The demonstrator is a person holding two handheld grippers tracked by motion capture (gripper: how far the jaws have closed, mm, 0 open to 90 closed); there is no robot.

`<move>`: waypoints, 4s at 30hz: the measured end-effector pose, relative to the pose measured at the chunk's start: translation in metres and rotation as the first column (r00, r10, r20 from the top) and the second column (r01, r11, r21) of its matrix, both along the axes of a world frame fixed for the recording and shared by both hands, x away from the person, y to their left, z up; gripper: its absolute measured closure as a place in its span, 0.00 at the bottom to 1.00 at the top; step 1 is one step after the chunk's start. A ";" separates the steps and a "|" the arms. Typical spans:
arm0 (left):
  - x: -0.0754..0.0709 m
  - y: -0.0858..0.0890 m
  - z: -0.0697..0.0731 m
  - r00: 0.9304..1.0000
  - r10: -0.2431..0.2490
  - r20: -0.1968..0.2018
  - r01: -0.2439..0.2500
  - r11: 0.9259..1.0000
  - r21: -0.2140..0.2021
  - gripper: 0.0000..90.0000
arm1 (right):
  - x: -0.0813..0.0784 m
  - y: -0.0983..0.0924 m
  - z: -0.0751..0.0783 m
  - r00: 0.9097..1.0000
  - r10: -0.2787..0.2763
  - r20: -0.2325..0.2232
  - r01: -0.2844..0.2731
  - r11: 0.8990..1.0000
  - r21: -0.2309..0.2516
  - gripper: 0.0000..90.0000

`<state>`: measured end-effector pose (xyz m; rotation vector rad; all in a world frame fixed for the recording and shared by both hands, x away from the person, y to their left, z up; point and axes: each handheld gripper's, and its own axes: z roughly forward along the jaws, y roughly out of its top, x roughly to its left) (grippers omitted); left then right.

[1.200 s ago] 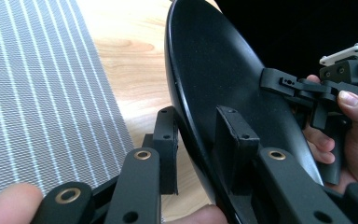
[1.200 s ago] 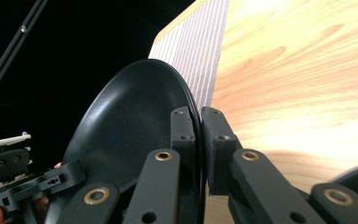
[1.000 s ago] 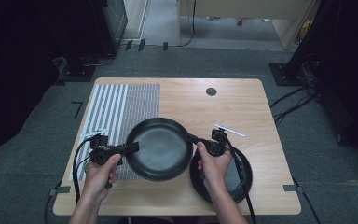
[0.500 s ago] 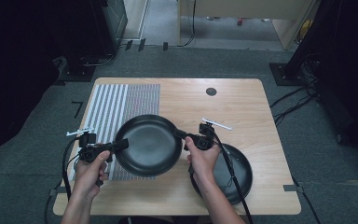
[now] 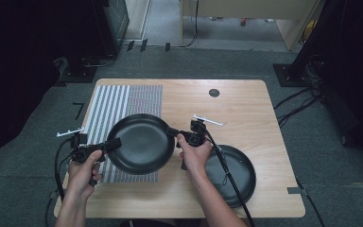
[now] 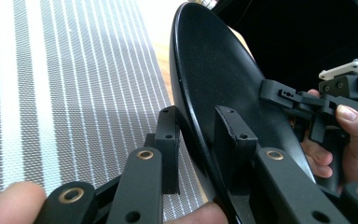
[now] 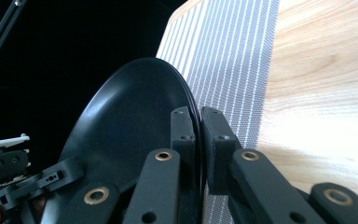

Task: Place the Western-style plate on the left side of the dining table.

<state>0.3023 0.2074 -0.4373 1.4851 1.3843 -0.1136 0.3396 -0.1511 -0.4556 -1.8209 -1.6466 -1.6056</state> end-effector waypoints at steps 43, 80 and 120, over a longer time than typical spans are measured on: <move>0.072 0.073 -0.057 0.985 0.129 -0.111 -0.133 0.990 -0.035 0.80 | 0.076 0.087 -0.047 0.997 -0.064 -0.040 0.062 0.997 -0.055 0.95; 0.102 0.076 -0.082 0.956 0.274 -0.106 -0.279 0.960 -0.028 0.74 | 0.114 0.107 -0.068 0.995 -0.101 0.027 0.104 0.983 -0.153 0.93; 0.031 0.056 -0.040 0.946 0.287 0.152 -0.319 0.908 0.273 0.26 | 0.061 0.062 -0.009 0.979 0.011 0.203 0.057 0.944 -0.325 0.40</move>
